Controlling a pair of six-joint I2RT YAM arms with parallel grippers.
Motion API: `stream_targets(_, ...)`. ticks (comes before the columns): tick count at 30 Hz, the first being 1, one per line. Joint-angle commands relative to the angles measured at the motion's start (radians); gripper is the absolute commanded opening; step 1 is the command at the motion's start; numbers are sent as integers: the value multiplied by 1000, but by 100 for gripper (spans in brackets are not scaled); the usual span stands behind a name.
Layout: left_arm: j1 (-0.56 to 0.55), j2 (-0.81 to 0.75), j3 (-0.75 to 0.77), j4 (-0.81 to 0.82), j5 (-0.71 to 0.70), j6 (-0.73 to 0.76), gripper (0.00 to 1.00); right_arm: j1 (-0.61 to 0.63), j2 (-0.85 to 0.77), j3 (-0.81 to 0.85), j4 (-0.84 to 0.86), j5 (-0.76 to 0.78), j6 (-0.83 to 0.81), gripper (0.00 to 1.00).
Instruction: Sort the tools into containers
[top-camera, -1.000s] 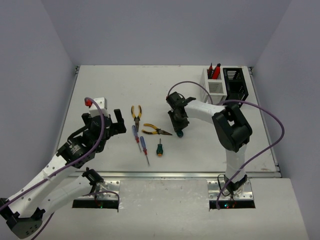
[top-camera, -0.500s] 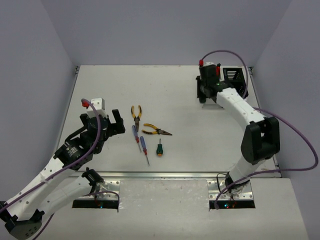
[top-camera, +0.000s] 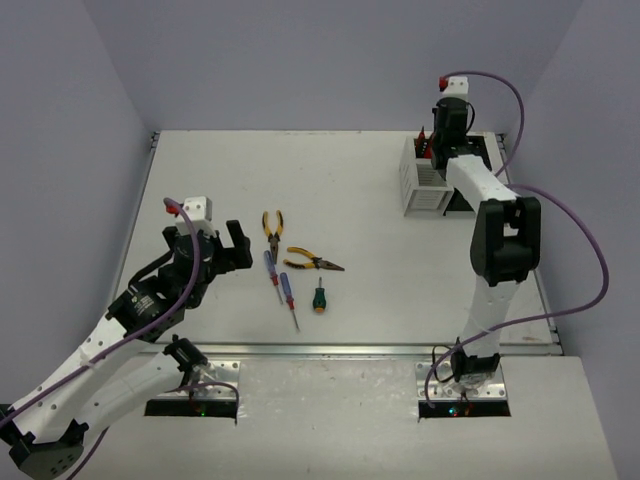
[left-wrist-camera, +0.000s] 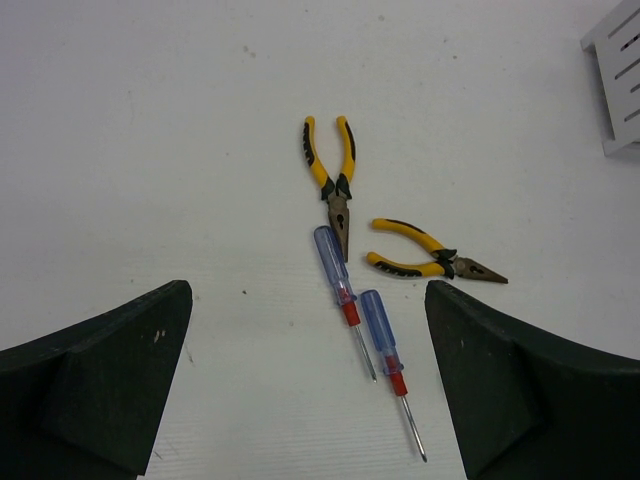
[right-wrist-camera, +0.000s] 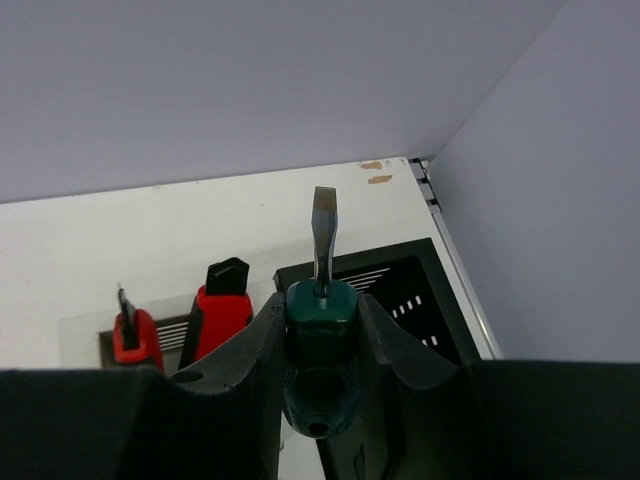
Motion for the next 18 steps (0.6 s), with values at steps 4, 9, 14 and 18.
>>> stream_targets(4, 0, -1, -7, 50, 29, 20, 100, -67, 132, 167, 84, -31, -12, 0)
stream_targets(9, 1, -15, -9, 55, 29, 22, 100, -103, 163, 178, 26, -47, 3, 2)
stream_targets(14, -1, -14, -7, 55, 30, 23, 100, -116, 145, 104, 40, -42, 39, 7)
stream_targets(18, 0, -17, -9, 55, 27, 23, 100, -123, 147, 118, -10, -48, 54, 30)
